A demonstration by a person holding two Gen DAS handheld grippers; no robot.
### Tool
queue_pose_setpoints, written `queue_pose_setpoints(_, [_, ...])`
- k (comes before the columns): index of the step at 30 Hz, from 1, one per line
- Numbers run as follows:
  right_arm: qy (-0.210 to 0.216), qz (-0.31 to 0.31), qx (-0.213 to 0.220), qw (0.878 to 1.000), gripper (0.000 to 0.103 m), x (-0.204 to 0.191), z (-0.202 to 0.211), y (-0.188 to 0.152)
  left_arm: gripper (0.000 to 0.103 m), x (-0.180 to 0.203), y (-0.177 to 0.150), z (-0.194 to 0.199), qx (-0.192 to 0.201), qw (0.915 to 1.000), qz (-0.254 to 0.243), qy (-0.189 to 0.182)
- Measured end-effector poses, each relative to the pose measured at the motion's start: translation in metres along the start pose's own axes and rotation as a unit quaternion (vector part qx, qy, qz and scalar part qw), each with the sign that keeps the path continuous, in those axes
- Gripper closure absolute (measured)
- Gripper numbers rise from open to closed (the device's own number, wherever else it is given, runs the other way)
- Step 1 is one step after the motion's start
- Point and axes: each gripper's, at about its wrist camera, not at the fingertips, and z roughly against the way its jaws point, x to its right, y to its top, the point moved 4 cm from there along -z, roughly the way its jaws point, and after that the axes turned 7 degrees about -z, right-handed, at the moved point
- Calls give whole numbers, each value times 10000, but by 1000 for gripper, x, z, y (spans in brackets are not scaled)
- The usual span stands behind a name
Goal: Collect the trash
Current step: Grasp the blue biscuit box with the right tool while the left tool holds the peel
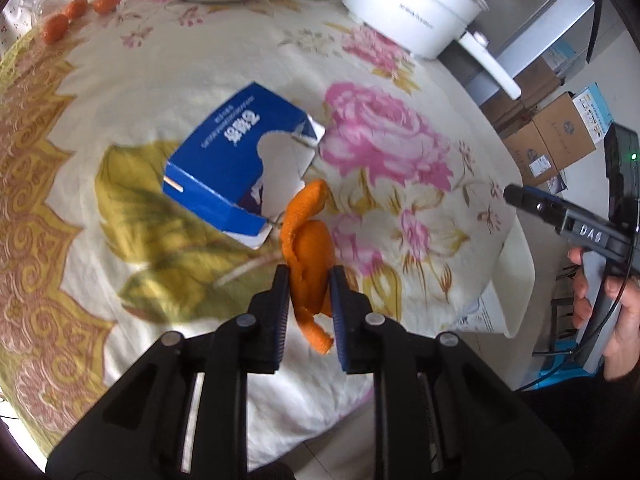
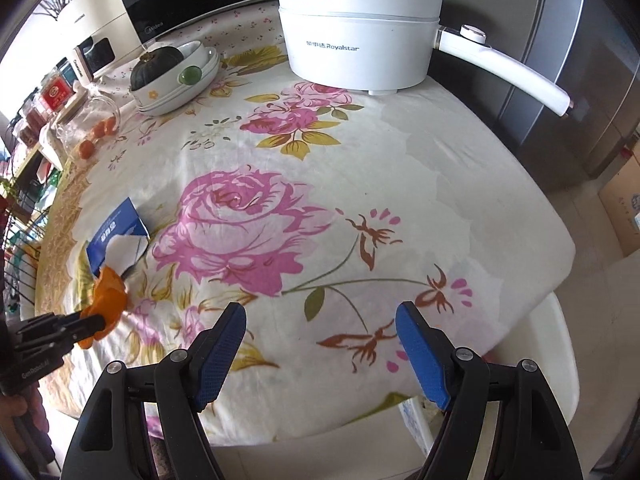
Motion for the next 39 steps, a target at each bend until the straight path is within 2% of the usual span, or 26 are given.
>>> queue_pose_setpoints(2, [51,4,0,10000,24,-2,3,-4,77,0,-10,-6,-199,9998,66,48])
queue_pose_setpoints(4, [94,38,5,9999,24,-4,7,-9,67,3,-14,-6,-135,9998,84,97])
queue_pose_setpoints(8, [156,126,9,9998,24,-6,13,-18,67,7,-18,-4,-47,9997,75,217])
queue_pose_setpoints(9, [160,145,14,9998,24,-6,13,-20,71,11,-19,-5,-5,9996,-44,272])
queue_pose_setpoints(10, [169,169,11,9997,24,-6,14,-22,82,16,-19,-5,31,9994,-193,270])
queue_pose_setpoints(11, [179,182,-1,9997,24,-6,13,-24,85,24,-19,-4,81,9991,-373,192])
queue_pose_setpoints(14, [225,224,-62,9995,24,-6,13,-28,89,45,-16,1,258,9971,-711,-73])
queue_pose_setpoints(16, [242,254,-66,9994,24,-5,14,-28,90,53,-15,2,275,9962,-827,-89])
queue_pose_setpoints(20, [247,224,-2,9994,24,0,18,-26,91,62,-8,5,355,9963,-743,-261])
queue_pose_setpoints(23, [288,116,-13,9995,24,5,18,-24,91,67,-2,22,626,9945,-725,-415])
queue_pose_setpoints(31, [306,-13,6,9995,24,12,20,-20,92,49,10,62,1290,9904,-303,-390])
queue_pose_setpoints(35, [329,9,-29,9995,24,4,17,-19,92,31,14,87,1656,9859,-95,-236])
queue_pose_setpoints(39, [438,148,-86,9989,24,-18,14,-18,92,13,16,105,1923,9810,22,264])
